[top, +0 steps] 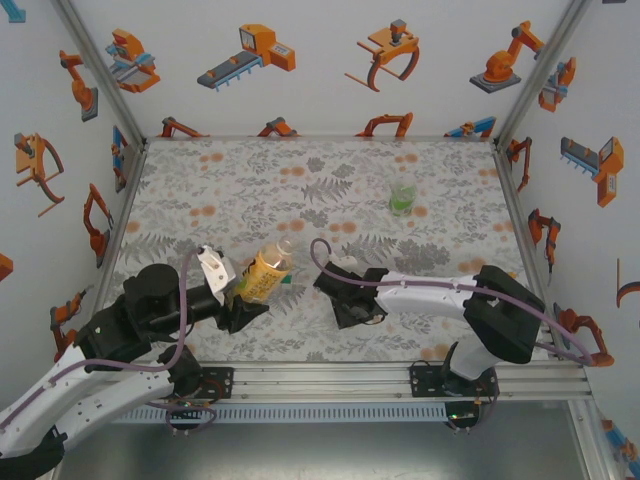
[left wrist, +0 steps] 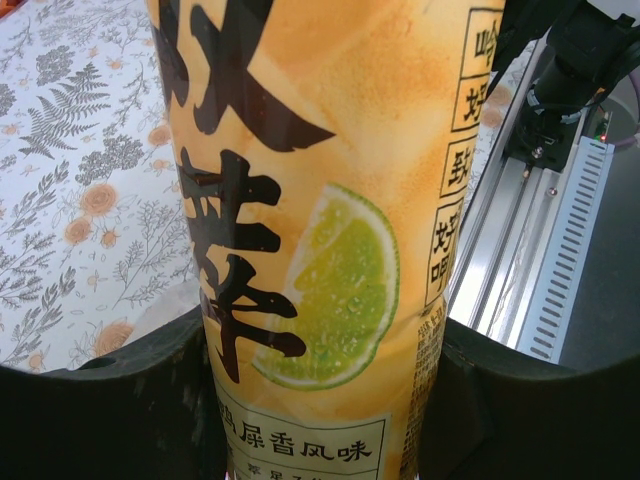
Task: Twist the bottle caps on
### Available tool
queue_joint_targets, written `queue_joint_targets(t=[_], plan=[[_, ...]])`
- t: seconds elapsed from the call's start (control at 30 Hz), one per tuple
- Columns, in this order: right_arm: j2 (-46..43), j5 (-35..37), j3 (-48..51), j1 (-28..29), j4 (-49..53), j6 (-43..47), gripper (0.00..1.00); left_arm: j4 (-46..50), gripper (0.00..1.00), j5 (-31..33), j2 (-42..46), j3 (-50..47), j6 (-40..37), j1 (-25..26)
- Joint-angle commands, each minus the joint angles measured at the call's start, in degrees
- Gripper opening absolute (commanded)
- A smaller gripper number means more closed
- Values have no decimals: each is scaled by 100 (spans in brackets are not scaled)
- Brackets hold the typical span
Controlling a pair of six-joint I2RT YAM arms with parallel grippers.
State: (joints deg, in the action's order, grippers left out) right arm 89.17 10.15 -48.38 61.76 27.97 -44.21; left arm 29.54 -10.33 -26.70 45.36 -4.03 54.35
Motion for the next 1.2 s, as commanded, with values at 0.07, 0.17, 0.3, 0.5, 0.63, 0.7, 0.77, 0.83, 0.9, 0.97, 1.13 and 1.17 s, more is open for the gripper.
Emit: queue_joint_targets(t=[0.07, 0.17, 0.3, 0.5, 0.63, 0.7, 0.77, 0.83, 0.9, 0.97, 1.13, 1.17], plan=[[-91, 158, 48, 26, 86, -130, 36, -124, 0, -81, 29, -18, -2, -13], [-101, 162, 35, 29, 102, -127, 31, -124, 0, -86, 14, -19, -26, -12], [-263, 183, -61, 29, 254, -116, 25, -78, 0, -77, -2, -34, -64, -12], [-1023, 297, -235, 22, 486, 165, 17, 76, 0, -136, -158, -79, -177, -12], [-1770, 181, -278, 23, 300, 1007, 12, 323, 0, -278, -349, -89, -437, -12], [-2183, 61, -245, 24, 127, 1465, 9, 454, 0, -544, -436, -73, -701, -12], [-2647, -158, -203, 22, -90, 1920, 7, 575, 0, -677, -528, -56, -867, -12], [-3101, -663, -135, 21, -384, 2506, 6, 668, 0, -779, -605, -40, -1020, -12], [-3556, -1080, -107, 21, -591, 2938, 6, 732, 0, -905, -646, -29, -1193, -4], [-3925, -1445, -180, 29, -674, 3329, 5, 779, 0, -1124, -666, -36, -1395, -3], [-4331, -2489, -592, 22, -525, 4273, 0, 865, 0, -1364, -767, 2, -1755, 13], [-4366, -2638, -661, 23, -520, 4399, 0, 905, 0, -1395, -800, 41, -1810, 14]])
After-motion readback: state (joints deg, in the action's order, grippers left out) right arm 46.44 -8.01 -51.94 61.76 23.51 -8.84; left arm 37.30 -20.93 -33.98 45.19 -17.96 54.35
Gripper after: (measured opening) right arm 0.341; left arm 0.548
